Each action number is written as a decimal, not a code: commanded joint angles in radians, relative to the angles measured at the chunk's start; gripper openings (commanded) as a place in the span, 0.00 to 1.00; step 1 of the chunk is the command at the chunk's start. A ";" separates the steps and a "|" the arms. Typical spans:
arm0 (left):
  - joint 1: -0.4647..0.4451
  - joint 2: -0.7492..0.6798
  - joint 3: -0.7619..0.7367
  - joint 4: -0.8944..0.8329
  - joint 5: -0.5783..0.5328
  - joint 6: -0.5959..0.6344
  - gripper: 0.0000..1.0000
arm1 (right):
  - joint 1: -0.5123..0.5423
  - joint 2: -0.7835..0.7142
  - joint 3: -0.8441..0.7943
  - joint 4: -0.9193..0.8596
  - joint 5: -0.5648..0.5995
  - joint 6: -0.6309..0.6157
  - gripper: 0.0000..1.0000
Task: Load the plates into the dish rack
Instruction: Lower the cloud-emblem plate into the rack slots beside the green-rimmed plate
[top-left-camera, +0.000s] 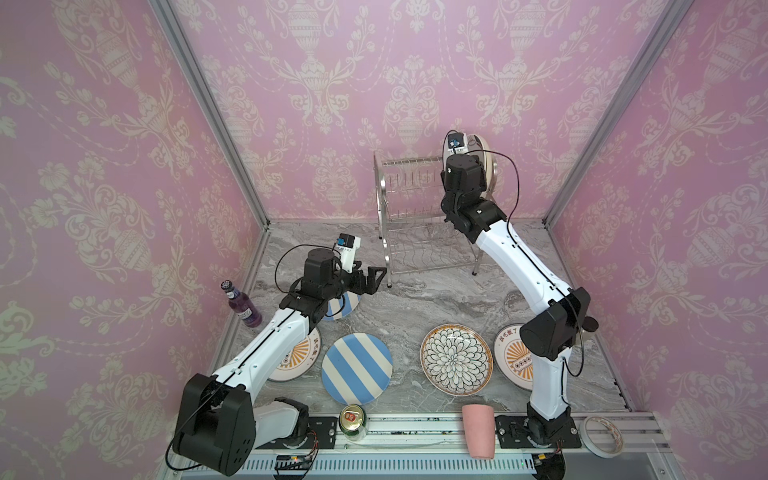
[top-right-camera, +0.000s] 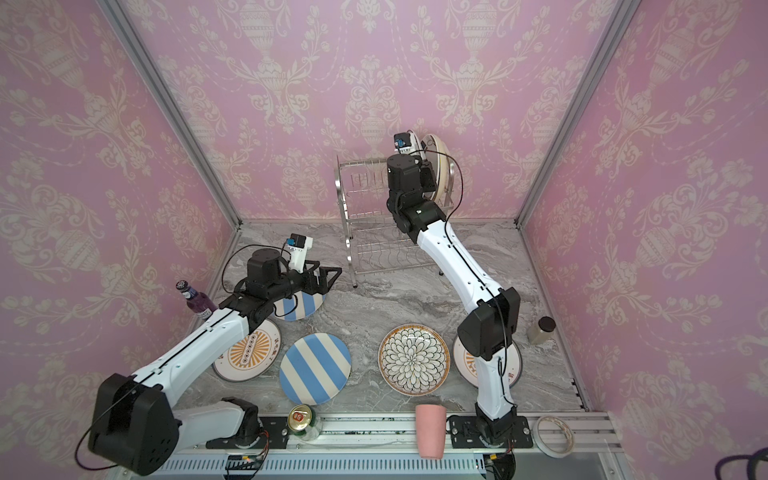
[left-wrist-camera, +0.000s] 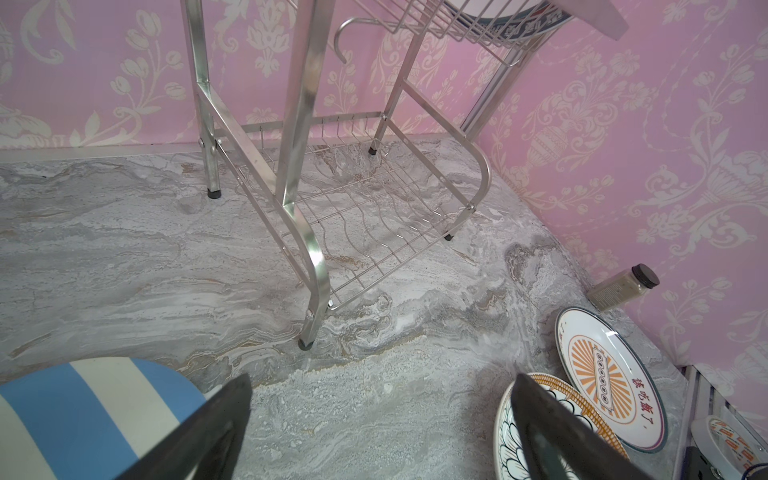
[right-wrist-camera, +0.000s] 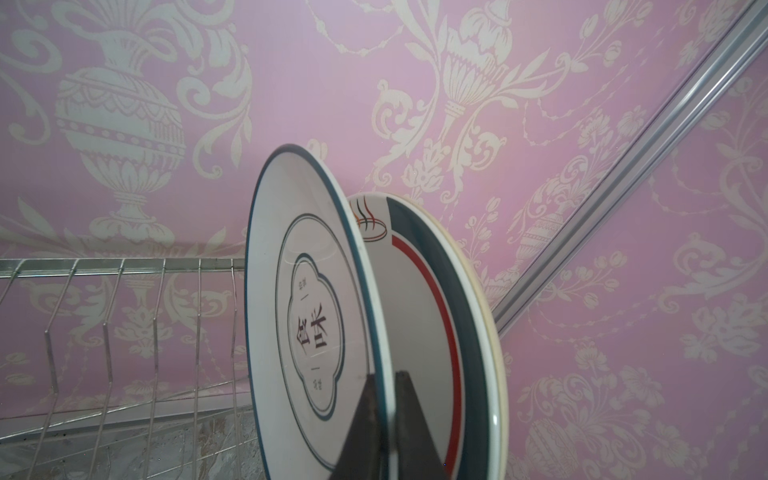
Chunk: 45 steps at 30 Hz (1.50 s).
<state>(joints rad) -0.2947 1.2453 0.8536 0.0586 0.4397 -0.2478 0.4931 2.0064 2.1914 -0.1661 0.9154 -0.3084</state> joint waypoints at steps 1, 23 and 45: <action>0.012 -0.005 -0.013 -0.023 -0.006 0.030 0.99 | -0.012 0.005 0.025 0.013 0.030 0.033 0.00; 0.014 -0.015 -0.021 -0.021 -0.008 0.028 0.99 | -0.007 -0.018 -0.026 0.021 0.048 0.027 0.19; 0.024 -0.039 -0.008 -0.049 -0.044 0.024 0.99 | 0.029 -0.106 -0.041 -0.041 0.061 -0.005 0.51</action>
<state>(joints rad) -0.2810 1.2304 0.8471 0.0391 0.4294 -0.2443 0.5159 1.9575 2.1536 -0.1768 0.9661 -0.3195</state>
